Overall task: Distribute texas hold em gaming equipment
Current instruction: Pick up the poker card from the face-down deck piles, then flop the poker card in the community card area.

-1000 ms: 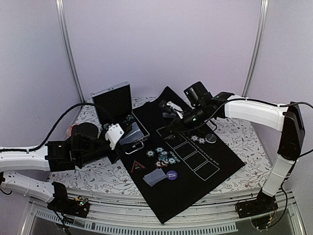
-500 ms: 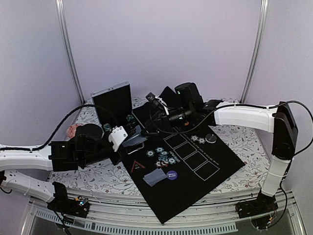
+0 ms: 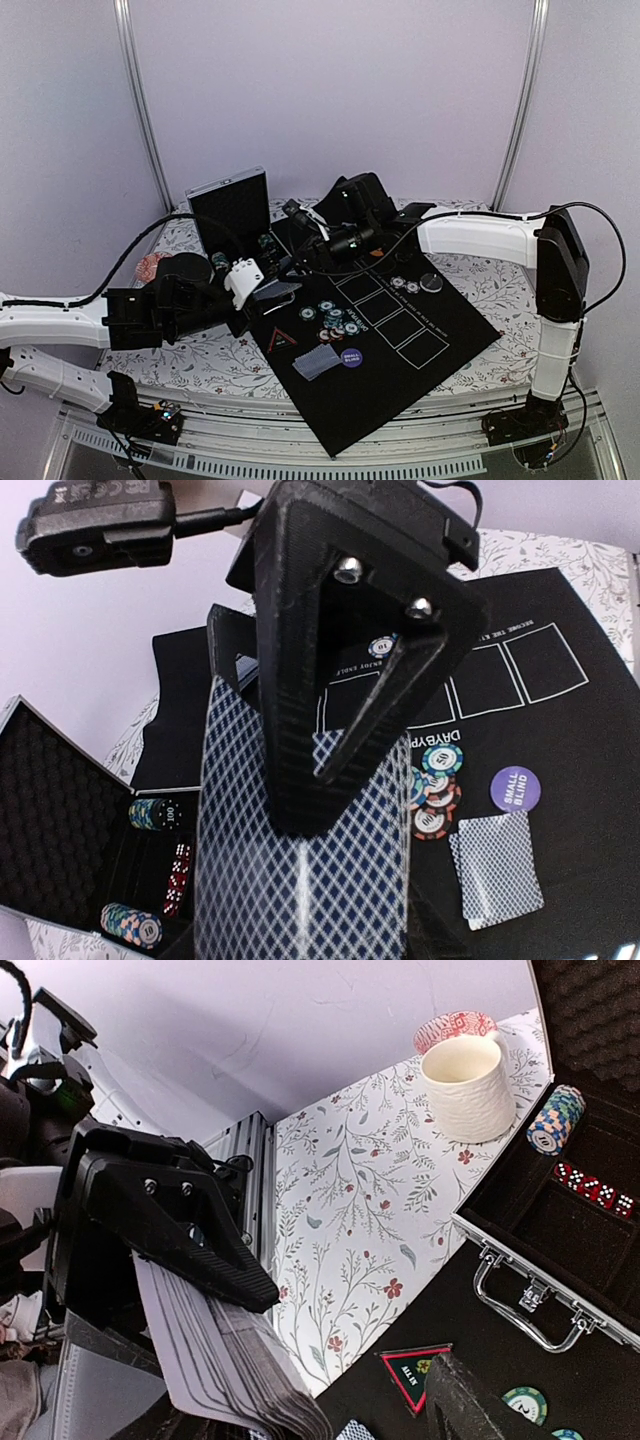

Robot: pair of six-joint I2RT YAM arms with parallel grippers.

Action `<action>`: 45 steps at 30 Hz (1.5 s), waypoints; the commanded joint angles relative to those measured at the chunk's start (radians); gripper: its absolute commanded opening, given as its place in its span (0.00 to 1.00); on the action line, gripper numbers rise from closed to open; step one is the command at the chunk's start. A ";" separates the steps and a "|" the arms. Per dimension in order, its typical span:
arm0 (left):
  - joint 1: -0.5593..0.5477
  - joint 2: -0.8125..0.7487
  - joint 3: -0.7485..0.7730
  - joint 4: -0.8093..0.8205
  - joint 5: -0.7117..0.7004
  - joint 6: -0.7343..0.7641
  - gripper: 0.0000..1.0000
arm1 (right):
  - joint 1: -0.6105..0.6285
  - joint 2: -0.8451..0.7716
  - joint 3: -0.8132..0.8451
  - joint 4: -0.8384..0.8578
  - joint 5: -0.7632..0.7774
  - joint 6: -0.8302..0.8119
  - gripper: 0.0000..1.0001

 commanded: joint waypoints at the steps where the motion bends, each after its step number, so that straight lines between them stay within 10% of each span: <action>1: -0.010 -0.017 0.006 0.039 0.012 0.008 0.39 | -0.009 0.010 0.033 -0.086 0.036 -0.025 0.61; 17: -0.010 -0.026 -0.008 0.020 -0.007 -0.005 0.38 | -0.019 -0.071 0.004 -0.161 0.105 -0.061 0.29; 22: -0.010 -0.028 -0.007 0.019 -0.008 -0.007 0.38 | -0.020 -0.090 0.011 -0.190 0.126 -0.061 0.04; 45: -0.010 -0.044 -0.015 0.001 -0.024 -0.014 0.38 | -0.218 -0.223 0.055 -0.408 0.407 -0.215 0.02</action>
